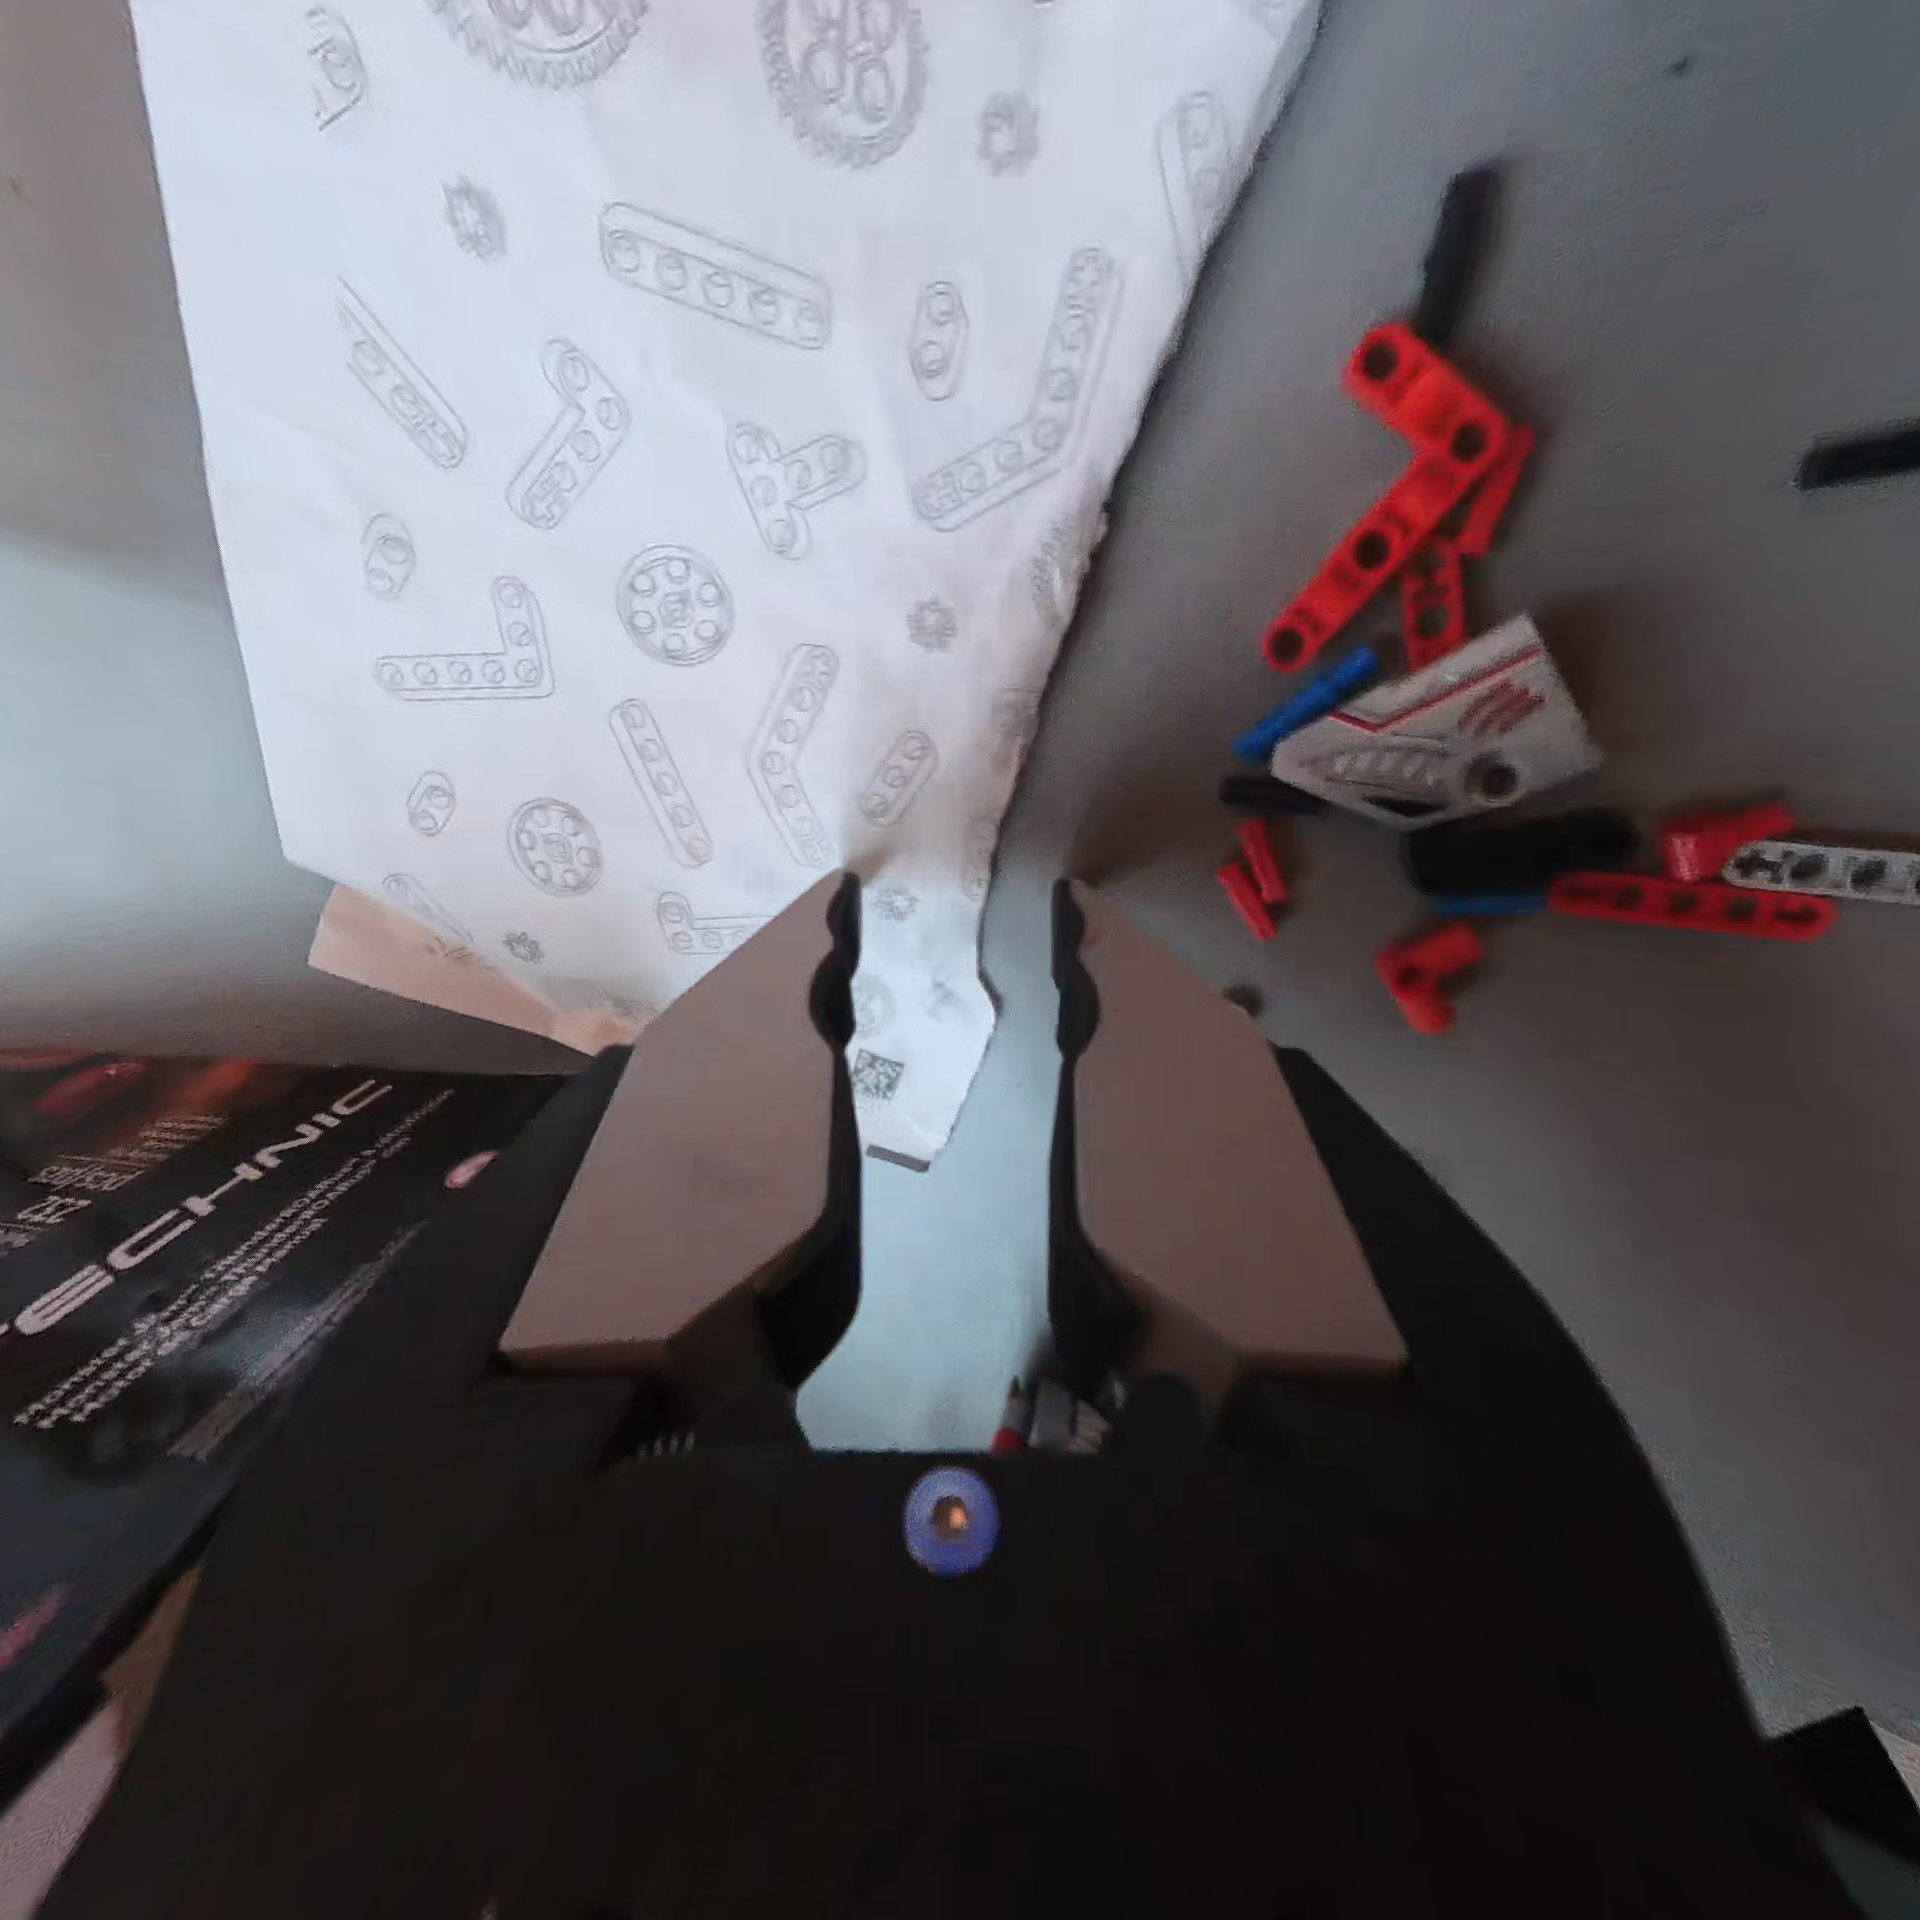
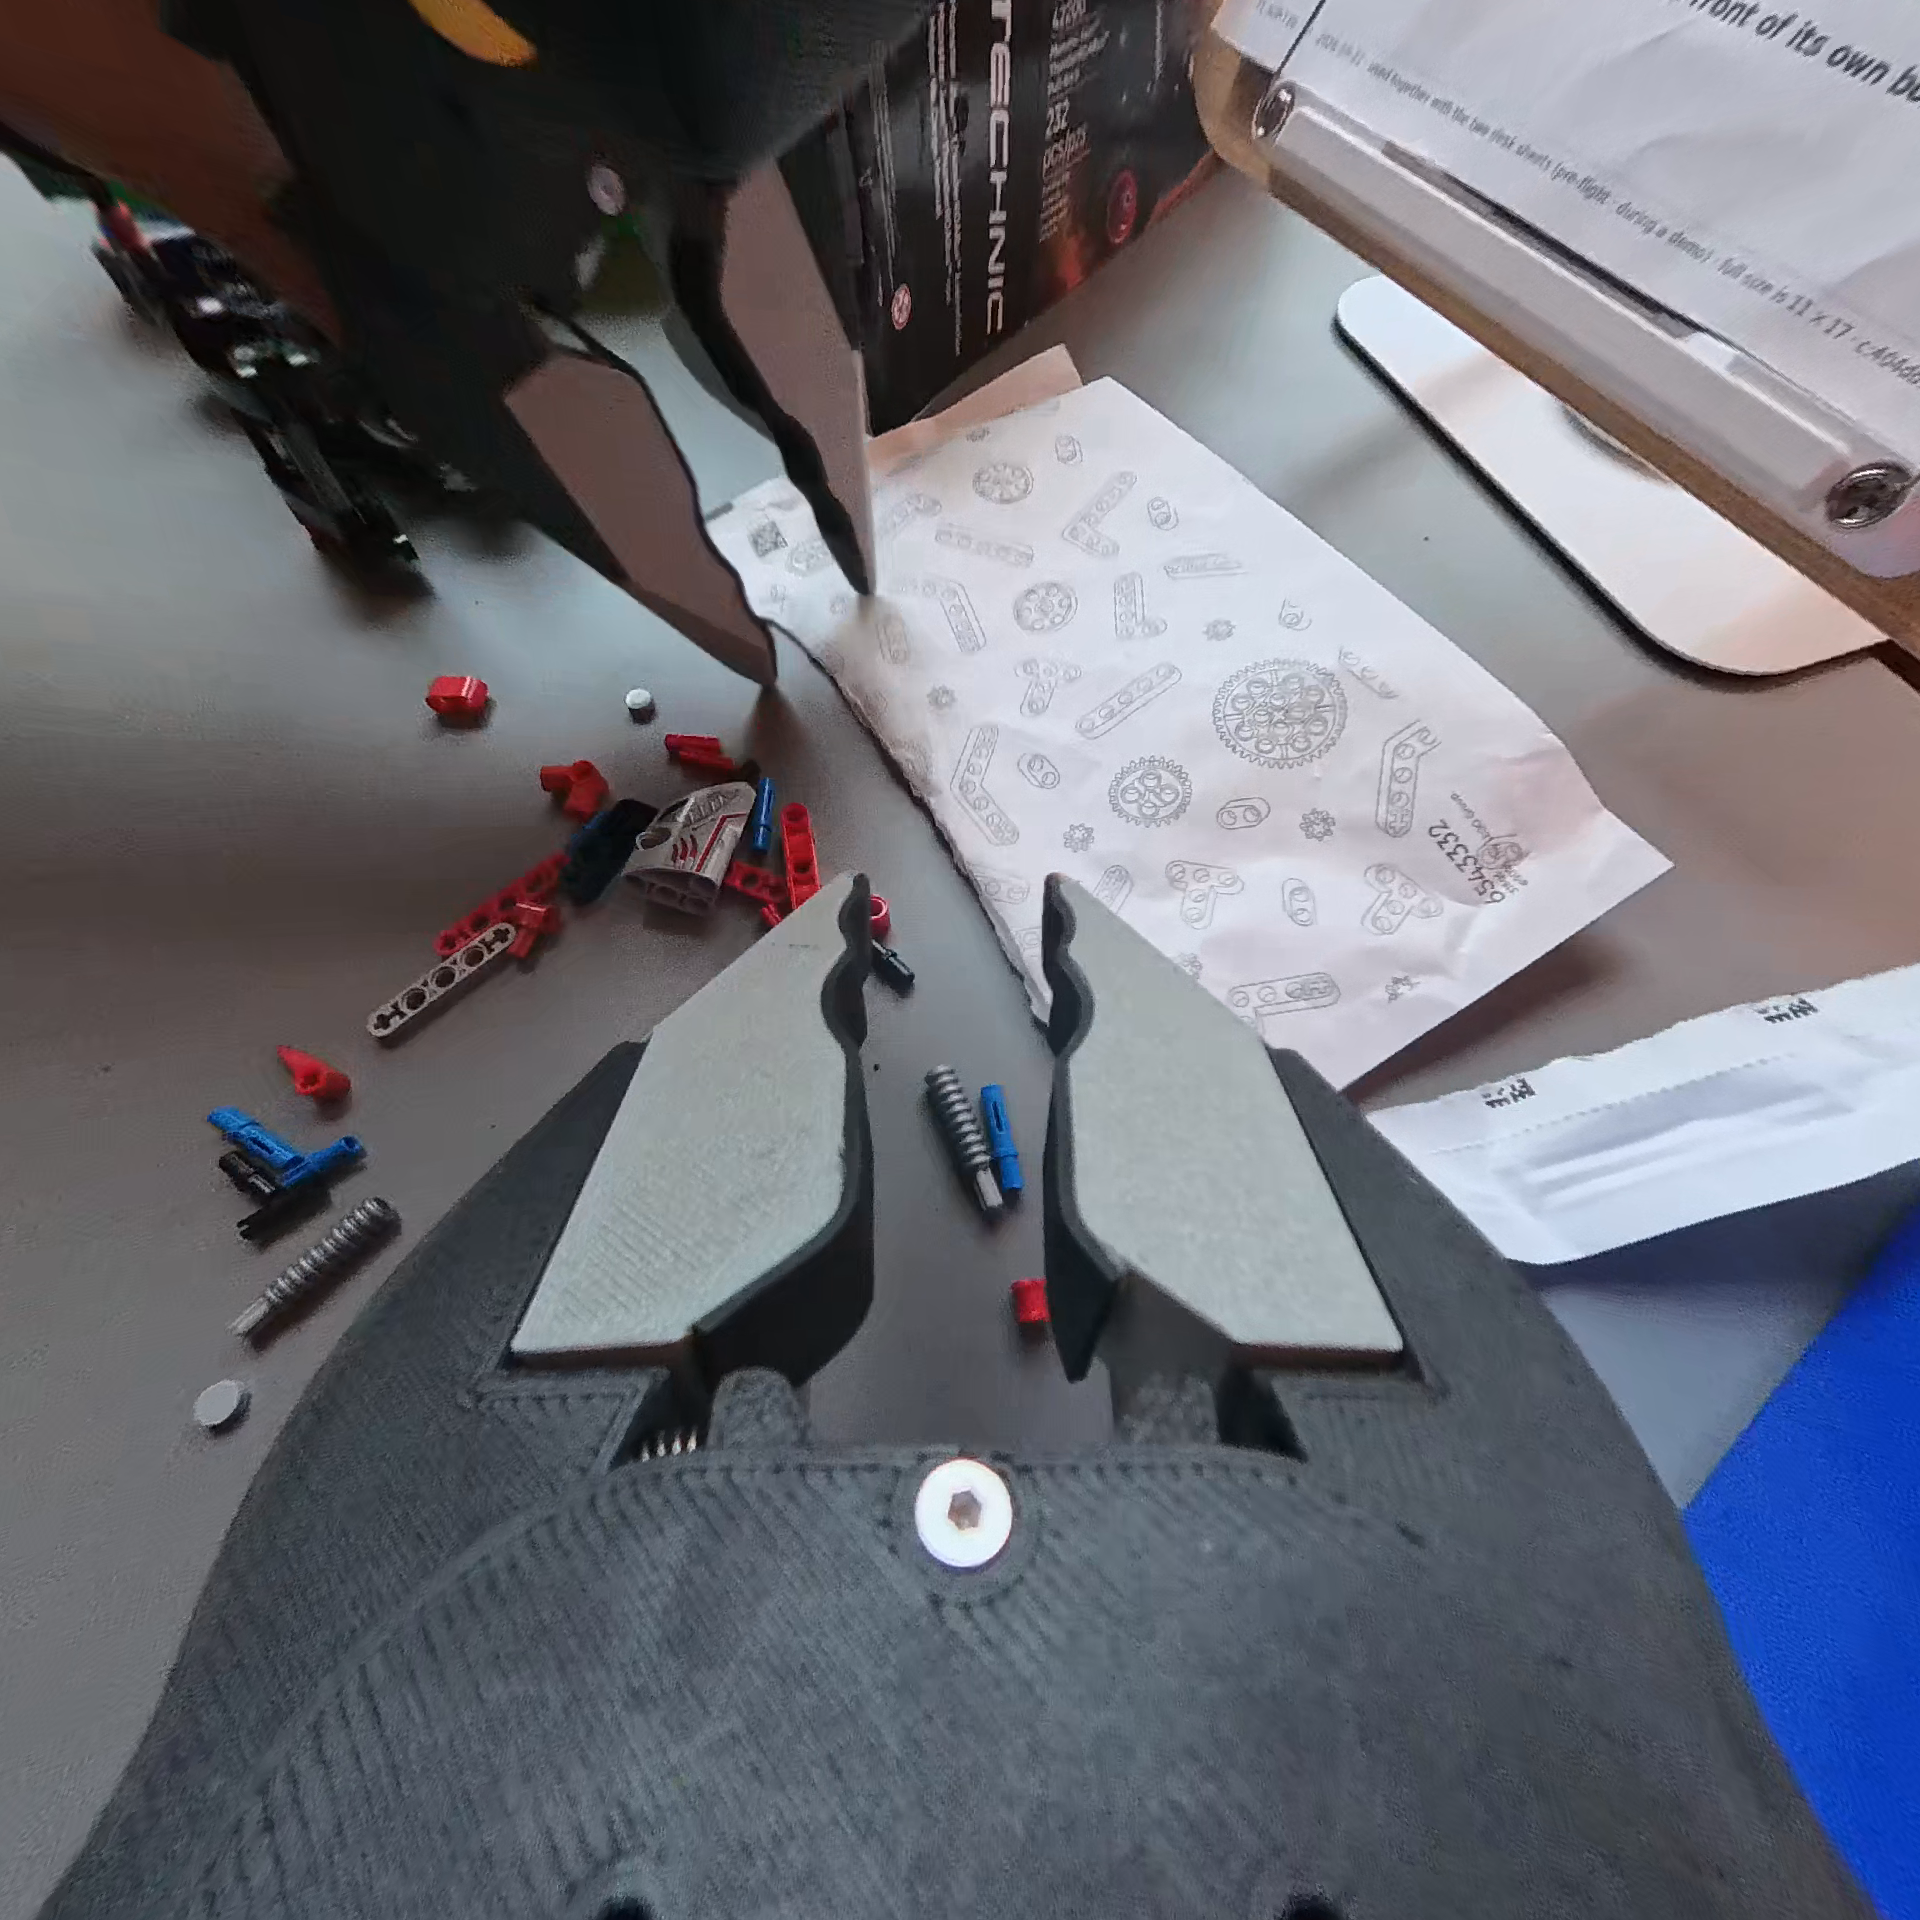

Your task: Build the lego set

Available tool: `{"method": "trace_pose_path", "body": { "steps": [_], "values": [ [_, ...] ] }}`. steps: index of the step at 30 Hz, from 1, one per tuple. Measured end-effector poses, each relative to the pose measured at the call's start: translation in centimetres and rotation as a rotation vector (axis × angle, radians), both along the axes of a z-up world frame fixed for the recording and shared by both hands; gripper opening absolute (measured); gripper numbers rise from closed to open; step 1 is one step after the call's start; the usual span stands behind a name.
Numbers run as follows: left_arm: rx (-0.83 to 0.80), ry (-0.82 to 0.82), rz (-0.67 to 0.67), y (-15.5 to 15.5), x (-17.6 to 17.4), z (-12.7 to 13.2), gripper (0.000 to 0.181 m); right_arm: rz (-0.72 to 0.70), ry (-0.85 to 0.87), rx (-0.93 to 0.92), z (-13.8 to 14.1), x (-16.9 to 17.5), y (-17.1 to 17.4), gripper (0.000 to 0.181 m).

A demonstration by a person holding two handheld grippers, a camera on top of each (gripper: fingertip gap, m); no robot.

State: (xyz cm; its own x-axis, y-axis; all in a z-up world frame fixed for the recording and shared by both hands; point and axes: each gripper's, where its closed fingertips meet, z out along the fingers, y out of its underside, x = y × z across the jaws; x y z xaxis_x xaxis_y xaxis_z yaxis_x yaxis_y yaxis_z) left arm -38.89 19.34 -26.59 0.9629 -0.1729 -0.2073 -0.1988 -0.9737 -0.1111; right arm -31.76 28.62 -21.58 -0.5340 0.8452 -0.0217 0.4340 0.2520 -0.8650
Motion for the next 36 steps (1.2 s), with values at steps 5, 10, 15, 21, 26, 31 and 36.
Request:
{"method": "trace_pose_path", "body": {
  "steps": [5, 10, 15, 21, 26, 31, 36],
  "values": [
    [-0.042, 0.121, -0.064, 0.1, -2.2, -0.1, 0.000, -0.019, 0.027, -0.060, 1.3, 0.0, 0.6, 0.028],
    [0.024, 0.127, -0.051, 1.1, -3.0, 2.7, 0.000, -0.056, 0.029, -0.072, 1.4, -0.3, 0.9, 0.029],
    [0.052, -0.107, -0.036, 1.7, 0.6, 3.3, 0.005, -0.050, 0.002, -0.021, 0.5, -0.3, 0.7, 0.033],
    [-0.008, -0.015, -0.051, 1.5, -0.2, 0.1, 0.059, -0.035, 0.008, -0.019, 0.7, -0.2, 0.2, 0.032],
    [-0.022, 0.148, -0.095, 1.5, -3.0, -0.5, 0.000, -0.031, 0.017, -0.029, 1.0, -0.1, 0.1, 0.032],
    [0.035, 0.152, -0.089, 2.3, -3.0, 0.9, 0.000, -0.047, 0.038, -0.037, 1.7, -0.1, 0.4, 0.031],
    [0.094, 0.091, -0.068, 3.3, -2.4, 3.2, 0.000, -0.161, 0.026, -0.021, 1.3, -0.8, 2.2, 0.037]
  ]
}}
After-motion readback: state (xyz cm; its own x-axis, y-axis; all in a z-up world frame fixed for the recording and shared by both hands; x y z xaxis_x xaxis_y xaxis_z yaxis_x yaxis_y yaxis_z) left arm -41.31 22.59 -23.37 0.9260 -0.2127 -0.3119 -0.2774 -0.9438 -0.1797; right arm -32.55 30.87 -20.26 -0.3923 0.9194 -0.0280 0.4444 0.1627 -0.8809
